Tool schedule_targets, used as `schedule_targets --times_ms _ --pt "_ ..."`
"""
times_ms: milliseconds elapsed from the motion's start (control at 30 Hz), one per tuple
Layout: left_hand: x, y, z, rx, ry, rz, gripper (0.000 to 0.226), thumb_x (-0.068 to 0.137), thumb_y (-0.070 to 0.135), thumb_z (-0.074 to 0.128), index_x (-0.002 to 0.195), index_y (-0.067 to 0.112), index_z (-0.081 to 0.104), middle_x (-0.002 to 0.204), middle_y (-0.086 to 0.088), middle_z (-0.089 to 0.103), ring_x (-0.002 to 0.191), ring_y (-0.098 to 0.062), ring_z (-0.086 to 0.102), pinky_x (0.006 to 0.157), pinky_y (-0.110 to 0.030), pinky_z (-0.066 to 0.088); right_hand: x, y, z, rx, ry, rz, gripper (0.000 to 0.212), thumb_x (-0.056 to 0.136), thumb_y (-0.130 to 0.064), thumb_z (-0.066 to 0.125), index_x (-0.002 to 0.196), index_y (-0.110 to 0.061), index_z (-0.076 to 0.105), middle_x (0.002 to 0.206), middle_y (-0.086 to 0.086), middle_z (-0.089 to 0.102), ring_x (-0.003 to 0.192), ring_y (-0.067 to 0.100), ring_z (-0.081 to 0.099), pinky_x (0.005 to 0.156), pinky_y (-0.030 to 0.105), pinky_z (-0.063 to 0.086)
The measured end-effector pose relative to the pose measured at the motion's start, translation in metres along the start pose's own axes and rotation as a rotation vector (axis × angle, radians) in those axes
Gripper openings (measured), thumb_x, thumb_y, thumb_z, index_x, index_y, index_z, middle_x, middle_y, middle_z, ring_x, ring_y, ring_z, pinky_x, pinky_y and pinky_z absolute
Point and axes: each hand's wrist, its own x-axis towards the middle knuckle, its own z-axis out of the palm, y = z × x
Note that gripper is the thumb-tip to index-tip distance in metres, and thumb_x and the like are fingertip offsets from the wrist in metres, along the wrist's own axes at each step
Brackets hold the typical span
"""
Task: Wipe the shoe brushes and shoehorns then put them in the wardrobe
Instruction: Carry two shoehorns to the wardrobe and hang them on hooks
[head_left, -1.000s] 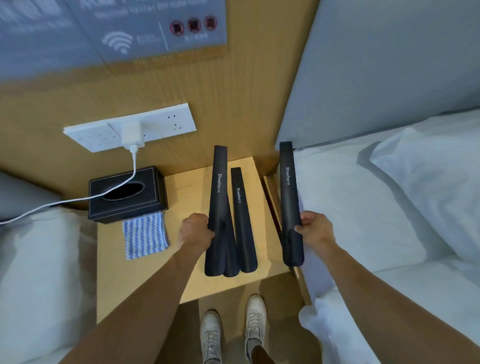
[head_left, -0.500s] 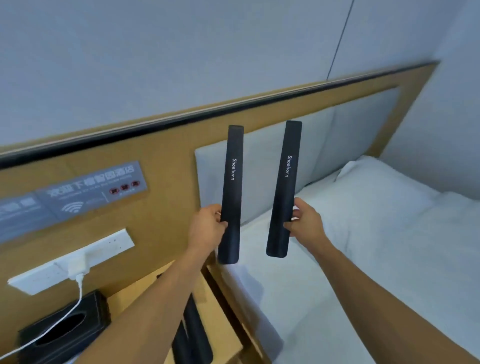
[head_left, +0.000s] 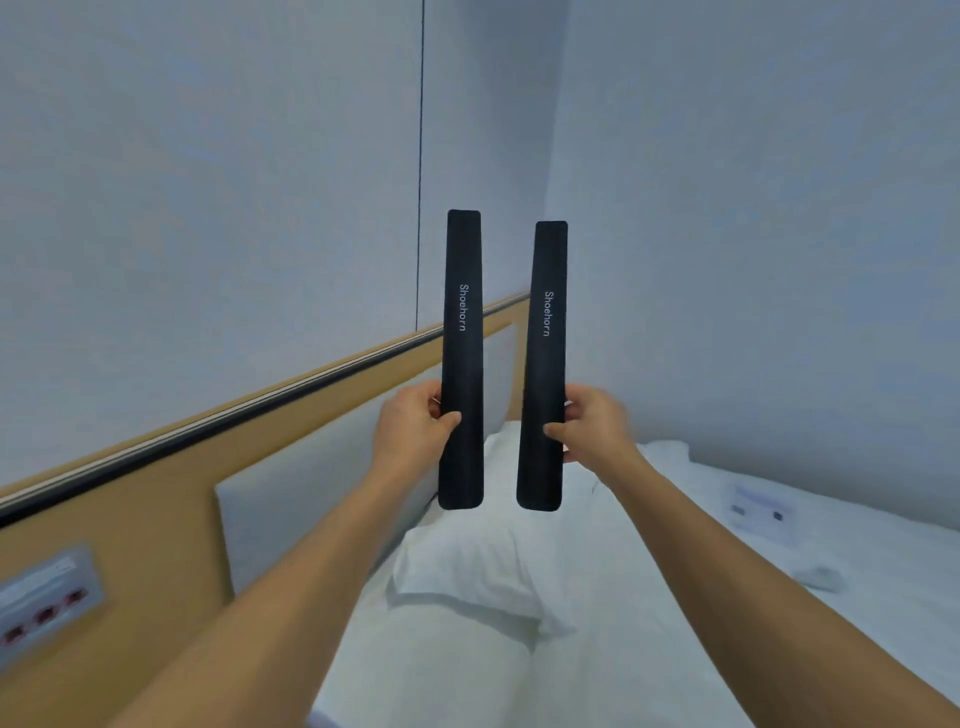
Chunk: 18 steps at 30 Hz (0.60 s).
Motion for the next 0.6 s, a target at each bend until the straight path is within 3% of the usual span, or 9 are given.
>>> schedule_targets --times_ms 167,333,600 --pt "-0.016 0.061 0.022 -0.079 -0.129 0.170 0.016 0.087 0.016 0.068 0.097 0.027 0.062 0.090 0.000 0.070 0.083 -0.020 0.067 0.071 -0.046 0.061 -0.048 -0.007 -0.066 -0.025 0.144 0.040 0.043 0.083 0.005 0.069 0.117 -0.020 0.067 0.095 0.005 0.073 0.089 0.027 0.072 0.070 0.048 0.063" --pt "-0.044 0.120 0.062 -0.165 -0.292 0.255 0.021 0.087 0.013 0.069 0.107 0.017 0.065 0.095 -0.004 0.071 0.086 -0.024 0.068 0.073 -0.048 0.060 -0.109 0.001 -0.141 -0.087 0.279 0.125 0.045 0.081 0.008 0.068 0.117 -0.019 0.066 0.094 0.007 0.073 0.089 0.027 0.072 0.068 0.047 0.063" --pt "-0.104 0.220 0.125 -0.283 -0.479 0.377 0.019 0.082 0.012 0.066 0.100 0.016 0.066 0.087 -0.004 0.070 0.083 -0.028 0.068 0.070 -0.047 0.060 -0.201 0.016 -0.263 -0.181 0.499 0.217 0.042 0.082 0.006 0.069 0.118 -0.015 0.065 0.094 0.009 0.073 0.088 0.029 0.072 0.067 0.047 0.063"
